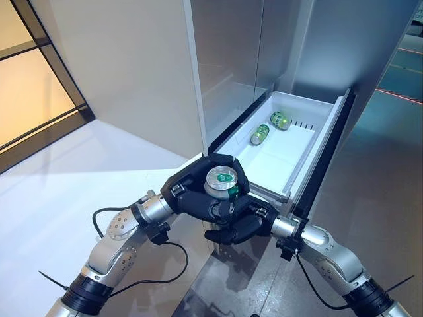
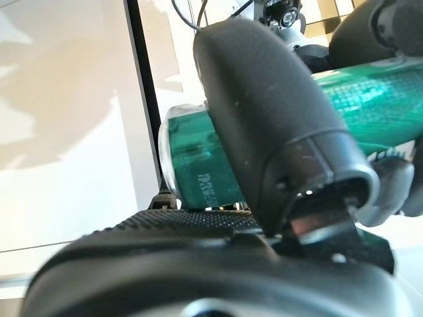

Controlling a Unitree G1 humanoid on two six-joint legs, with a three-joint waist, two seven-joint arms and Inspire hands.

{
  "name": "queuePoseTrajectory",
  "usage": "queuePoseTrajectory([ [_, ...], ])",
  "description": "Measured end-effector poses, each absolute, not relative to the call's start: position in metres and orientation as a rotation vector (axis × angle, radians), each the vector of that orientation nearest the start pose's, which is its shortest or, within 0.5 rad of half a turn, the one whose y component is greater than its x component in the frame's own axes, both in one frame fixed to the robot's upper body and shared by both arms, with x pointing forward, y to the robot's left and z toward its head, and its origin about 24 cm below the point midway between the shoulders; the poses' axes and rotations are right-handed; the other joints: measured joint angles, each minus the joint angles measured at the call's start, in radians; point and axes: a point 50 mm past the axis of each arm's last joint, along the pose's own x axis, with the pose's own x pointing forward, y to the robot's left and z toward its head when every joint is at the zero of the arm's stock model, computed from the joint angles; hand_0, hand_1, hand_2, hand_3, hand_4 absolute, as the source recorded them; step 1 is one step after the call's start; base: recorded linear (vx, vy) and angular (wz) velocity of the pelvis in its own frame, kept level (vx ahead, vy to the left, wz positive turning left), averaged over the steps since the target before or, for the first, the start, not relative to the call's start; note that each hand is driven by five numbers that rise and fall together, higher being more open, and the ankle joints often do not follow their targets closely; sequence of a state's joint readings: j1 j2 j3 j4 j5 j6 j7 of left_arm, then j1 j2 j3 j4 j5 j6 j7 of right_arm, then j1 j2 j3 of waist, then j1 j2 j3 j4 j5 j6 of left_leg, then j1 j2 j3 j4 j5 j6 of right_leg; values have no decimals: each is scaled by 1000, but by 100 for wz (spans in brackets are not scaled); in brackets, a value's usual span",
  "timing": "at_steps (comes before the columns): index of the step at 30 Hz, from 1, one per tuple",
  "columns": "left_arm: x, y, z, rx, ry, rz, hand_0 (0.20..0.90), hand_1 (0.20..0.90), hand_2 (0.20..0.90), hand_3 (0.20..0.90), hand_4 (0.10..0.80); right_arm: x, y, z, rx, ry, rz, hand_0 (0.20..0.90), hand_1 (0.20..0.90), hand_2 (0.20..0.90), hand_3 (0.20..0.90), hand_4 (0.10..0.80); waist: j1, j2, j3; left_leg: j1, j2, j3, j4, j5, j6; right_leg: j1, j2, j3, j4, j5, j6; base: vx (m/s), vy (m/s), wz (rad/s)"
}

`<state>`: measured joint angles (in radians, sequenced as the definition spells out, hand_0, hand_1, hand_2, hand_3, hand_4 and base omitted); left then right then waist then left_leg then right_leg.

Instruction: Put drinks into fridge and close the fridge

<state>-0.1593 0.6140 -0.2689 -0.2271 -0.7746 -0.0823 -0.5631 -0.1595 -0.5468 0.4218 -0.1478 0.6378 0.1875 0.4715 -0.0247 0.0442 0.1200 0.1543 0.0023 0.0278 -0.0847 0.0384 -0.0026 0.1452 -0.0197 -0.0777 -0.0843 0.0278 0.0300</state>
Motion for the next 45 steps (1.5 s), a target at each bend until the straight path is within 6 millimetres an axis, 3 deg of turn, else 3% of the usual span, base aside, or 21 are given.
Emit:
queuePoseTrajectory([
  [1,246,144,134,-114,-278,-961,300,300,300,200,100,243,-114,72,78,142,959,589,589,589,538,438,1,0,0,0,0,0,0,0,0,0,0,0,0,0,0,0,0,0],
  [3,246,143,134,-119,-278,-959,300,300,300,200,100,243,-115,72,99,148,955,300,300,300,200,100,2,0,0,0,0,0,0,0,0,0,0,0,0,0,0,0,0,0],
  [28,250,143,127,-198,-231,-913,300,300,300,200,100,240,-112,68,99,162,927,300,300,300,200,100,21,-4,3,2,-1,-5,0,0,0,4,-1,-5,0,3,-4,0,0,0],
  [29,250,143,127,-197,-232,-913,547,547,547,488,388,240,-112,69,98,161,926,300,300,300,200,100,21,-5,3,2,-2,-5,0,0,0,4,-1,-5,0,3,-4,0,0,0],
  [30,250,143,127,-197,-233,-913,900,900,900,900,800,240,-112,69,97,161,925,300,300,300,200,100,21,-6,4,2,-2,-5,0,0,0,4,-1,-5,0,3,-4,0,0,0],
  [38,250,146,134,-191,-303,-888,900,900,900,900,800,240,-114,79,64,131,882,300,300,300,200,100,20,-17,10,2,-1,-6,0,0,0,4,-1,-5,0,3,-4,0,0,0],
  [45,243,152,166,-221,-583,-779,900,900,900,900,800,250,-127,97,50,57,740,300,300,300,200,100,24,-32,20,1,-2,-8,0,0,0,4,-1,-6,0,2,-4,0,0,0],
])
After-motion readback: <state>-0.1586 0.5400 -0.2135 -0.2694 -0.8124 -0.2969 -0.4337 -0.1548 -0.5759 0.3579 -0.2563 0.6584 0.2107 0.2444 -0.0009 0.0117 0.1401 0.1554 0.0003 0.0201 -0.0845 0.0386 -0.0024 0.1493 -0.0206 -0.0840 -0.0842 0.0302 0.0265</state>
